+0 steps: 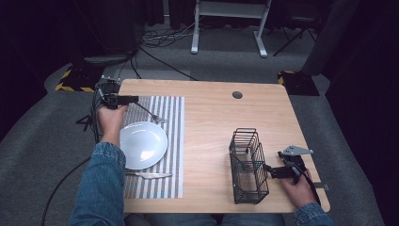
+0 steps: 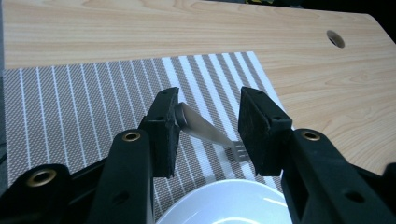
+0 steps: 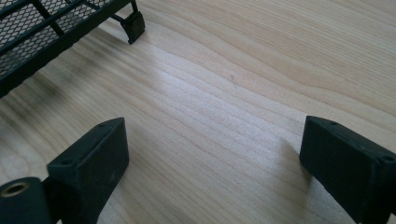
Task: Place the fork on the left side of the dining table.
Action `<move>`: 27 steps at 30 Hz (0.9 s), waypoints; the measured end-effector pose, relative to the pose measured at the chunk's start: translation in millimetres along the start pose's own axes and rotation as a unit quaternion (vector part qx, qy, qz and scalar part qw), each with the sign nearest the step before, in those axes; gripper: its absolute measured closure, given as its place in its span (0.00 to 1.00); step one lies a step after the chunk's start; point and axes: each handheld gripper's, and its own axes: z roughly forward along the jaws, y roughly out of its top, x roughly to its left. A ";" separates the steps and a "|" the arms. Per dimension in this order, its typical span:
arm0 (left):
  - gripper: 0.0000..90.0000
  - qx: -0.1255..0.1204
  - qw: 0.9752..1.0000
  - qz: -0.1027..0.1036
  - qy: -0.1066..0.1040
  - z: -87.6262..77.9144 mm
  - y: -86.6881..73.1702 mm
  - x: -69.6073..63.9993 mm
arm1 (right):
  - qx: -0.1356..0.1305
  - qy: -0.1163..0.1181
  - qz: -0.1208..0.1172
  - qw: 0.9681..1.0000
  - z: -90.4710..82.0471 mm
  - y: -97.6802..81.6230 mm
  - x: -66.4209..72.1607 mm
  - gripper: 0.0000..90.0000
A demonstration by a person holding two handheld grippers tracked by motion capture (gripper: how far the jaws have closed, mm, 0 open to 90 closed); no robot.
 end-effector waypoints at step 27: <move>0.61 0.068 0.994 -0.068 0.059 15.8 -21.5 33.4 | 0.000 0.000 0.000 1.000 0.0 0.0 0.0 0.09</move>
